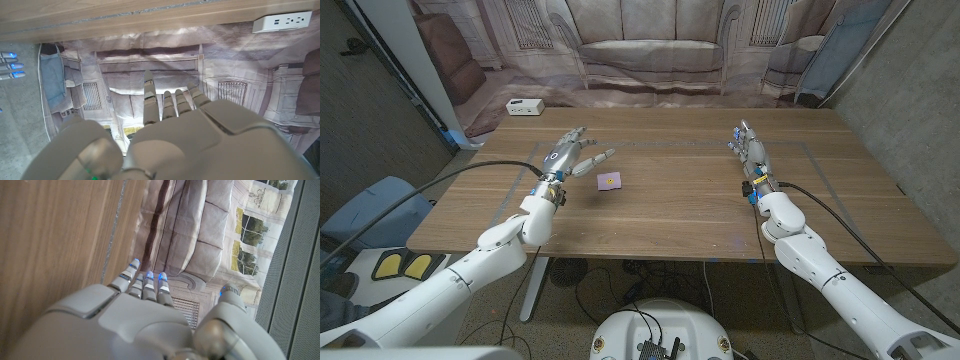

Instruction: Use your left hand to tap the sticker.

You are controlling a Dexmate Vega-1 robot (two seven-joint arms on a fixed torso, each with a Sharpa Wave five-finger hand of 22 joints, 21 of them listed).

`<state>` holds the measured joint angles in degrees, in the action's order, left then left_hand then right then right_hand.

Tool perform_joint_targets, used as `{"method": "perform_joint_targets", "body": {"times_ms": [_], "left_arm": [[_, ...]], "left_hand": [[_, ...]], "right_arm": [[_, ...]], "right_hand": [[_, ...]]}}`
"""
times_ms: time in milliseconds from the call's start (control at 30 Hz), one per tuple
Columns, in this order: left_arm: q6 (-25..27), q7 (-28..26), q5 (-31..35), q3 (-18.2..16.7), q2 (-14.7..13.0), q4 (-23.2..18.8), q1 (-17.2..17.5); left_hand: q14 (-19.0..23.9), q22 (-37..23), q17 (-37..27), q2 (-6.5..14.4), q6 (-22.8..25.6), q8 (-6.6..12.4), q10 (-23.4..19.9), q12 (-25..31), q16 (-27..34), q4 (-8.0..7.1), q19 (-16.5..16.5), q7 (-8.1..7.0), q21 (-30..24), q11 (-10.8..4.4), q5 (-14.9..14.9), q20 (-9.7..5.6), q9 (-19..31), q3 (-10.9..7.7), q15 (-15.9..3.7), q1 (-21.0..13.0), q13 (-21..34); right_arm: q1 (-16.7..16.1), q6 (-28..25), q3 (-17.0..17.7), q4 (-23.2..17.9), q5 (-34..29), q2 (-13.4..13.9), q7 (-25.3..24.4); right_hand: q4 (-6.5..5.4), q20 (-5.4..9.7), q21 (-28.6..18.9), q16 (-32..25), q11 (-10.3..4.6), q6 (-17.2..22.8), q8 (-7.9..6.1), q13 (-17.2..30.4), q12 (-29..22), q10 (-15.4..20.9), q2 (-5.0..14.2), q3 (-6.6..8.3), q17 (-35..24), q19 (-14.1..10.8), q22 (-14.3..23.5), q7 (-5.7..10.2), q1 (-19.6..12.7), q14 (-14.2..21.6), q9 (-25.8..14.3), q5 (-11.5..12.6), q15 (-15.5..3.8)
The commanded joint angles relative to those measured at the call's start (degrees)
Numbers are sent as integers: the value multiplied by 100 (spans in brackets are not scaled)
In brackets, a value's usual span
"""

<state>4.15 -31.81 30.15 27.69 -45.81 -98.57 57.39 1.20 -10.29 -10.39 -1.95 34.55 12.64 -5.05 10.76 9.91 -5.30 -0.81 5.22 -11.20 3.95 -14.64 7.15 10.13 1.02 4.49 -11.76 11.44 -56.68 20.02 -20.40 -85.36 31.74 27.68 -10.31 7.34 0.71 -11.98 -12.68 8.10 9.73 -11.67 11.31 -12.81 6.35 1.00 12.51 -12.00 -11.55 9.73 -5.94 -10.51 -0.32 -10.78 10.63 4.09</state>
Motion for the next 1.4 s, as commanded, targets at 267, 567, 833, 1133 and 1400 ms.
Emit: {"method": "perform_joint_targets", "body": {"times_ms": [267,567,833,1133,1400], "left_arm": [[857,785,323,286,-323,-540,-229],[1205,1366,432,421,-434,-746,-384],[1483,1899,573,572,-525,-926,-531],[1739,2501,693,709,-611,-1085,-698],[1887,2915,802,827,-631,-1166,-838]], "left_hand": [[-163,-16,-19,-16,270,32,63,54,36,-57,253,164,73,114,-71,174,18,104,70,118,-9],[-192,-20,-18,-16,418,50,-13,98,49,-77,336,148,69,71,-88,160,20,143,78,151,-13],[-230,-22,-19,-12,479,41,41,87,51,-94,410,151,70,-20,-102,185,21,174,39,179,-16],[-274,-25,-20,-8,368,-58,135,70,60,-120,476,79,53,-66,-126,205,22,231,36,224,-18],[-346,-26,-21,0,360,-84,201,64,51,-139,546,10,52,-151,-140,203,23,268,-34,255,-18]], "right_arm": [[-14,5,15,5,19,-8,-16],[4,15,13,51,34,-21,4],[11,44,12,111,47,-40,19],[10,131,21,150,22,-82,-16],[-9,108,33,133,48,-73,-18]], "right_hand": [[-8,-19,13,10,47,63,-2,23,21,-9,31,-35,-14,6,16,8,-15,-10,-11,16,44],[-12,-23,17,11,51,79,-4,24,22,1,32,-41,-15,1,17,14,-10,-4,-11,15,42],[-14,-45,21,8,47,77,2,24,20,17,35,-46,-17,-7,17,36,-7,16,-11,15,47],[-16,-47,25,11,44,86,2,25,21,27,41,-49,-18,-11,18,27,-5,18,-11,15,54],[-16,-54,26,7,25,111,-4,25,9,70,49,-50,-18,-21,19,32,-9,39,-11,16,51]]}}
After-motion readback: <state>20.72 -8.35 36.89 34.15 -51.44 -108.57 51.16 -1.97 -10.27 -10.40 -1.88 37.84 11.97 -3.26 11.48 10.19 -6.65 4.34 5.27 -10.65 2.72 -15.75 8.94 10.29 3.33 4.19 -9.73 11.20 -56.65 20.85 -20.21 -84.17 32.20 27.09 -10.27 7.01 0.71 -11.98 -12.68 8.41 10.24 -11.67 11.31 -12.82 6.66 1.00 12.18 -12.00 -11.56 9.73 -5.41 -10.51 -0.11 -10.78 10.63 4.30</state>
